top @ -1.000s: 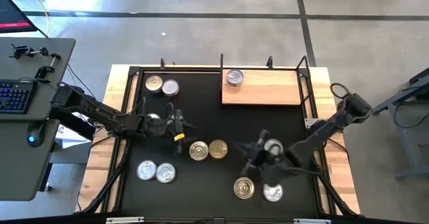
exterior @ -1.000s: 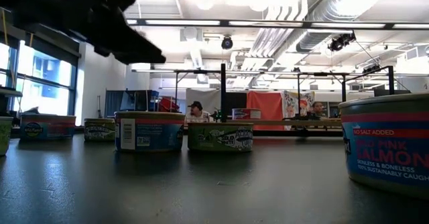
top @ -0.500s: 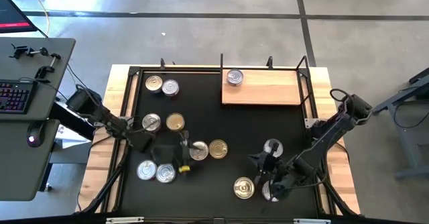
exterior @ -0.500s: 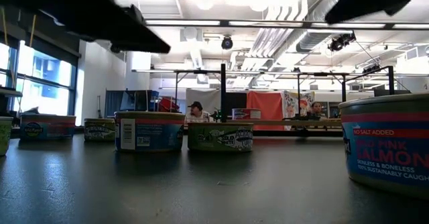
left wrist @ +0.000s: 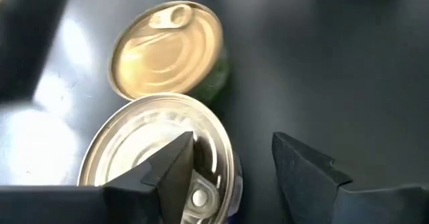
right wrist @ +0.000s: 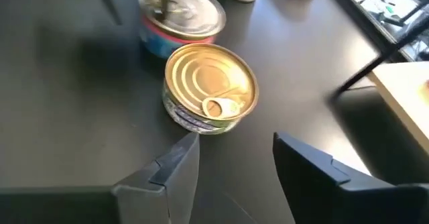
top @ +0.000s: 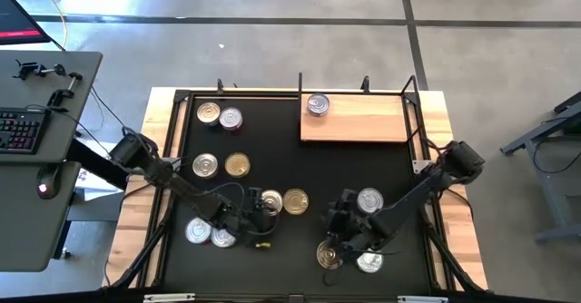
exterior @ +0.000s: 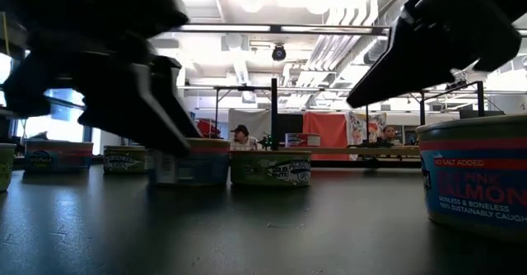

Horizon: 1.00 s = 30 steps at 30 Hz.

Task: Stack canned seafood by type on shelf
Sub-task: Put the blue-pink tuna can on the shelf

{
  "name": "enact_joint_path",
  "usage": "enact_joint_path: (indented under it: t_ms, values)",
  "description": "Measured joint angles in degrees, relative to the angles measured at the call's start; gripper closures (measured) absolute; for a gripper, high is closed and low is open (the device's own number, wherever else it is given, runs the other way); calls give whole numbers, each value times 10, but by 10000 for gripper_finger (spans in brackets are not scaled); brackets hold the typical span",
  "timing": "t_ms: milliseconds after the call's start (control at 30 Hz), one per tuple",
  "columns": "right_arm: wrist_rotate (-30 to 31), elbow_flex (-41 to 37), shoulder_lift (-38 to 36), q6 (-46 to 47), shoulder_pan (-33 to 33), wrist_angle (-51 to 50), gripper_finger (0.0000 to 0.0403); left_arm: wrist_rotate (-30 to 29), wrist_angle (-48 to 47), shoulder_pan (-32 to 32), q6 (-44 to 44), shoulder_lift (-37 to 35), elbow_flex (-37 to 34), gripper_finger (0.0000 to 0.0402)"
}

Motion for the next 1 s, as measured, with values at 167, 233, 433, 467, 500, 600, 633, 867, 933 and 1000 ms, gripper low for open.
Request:
enact_joint_path:
  t_ms: [167,233,433,467,500,600,633,867,933,1000]
  values:
    - [-9,0,-3,-50,-2,33,222,-4,0,11,-4,9,1,269]
    - [-9,0,-3,-74,0,49,222,-7,-7,11,-3,5,1,304]
    - [-16,0,-3,-145,2,82,222,4,-15,10,-3,-9,-1,394]
    - [-16,0,-3,-160,2,86,222,8,-16,9,-3,-12,-1,393]
    - [-17,0,-3,-176,2,91,222,11,-16,8,0,-16,-1,392]
    - [-18,0,-3,-225,-5,111,222,13,-23,1,7,-29,-3,398]
    - [-18,0,-3,-234,-9,122,222,11,-25,-1,6,-34,-3,400]
    - [-77,0,-2,-294,-60,200,219,-15,8,-8,6,-74,-31,401]
    - [-122,0,-2,-323,-77,220,211,-17,33,-8,6,-86,-48,401]
    - [-161,0,-2,-352,-93,238,197,-19,68,-8,3,-96,-67,401]
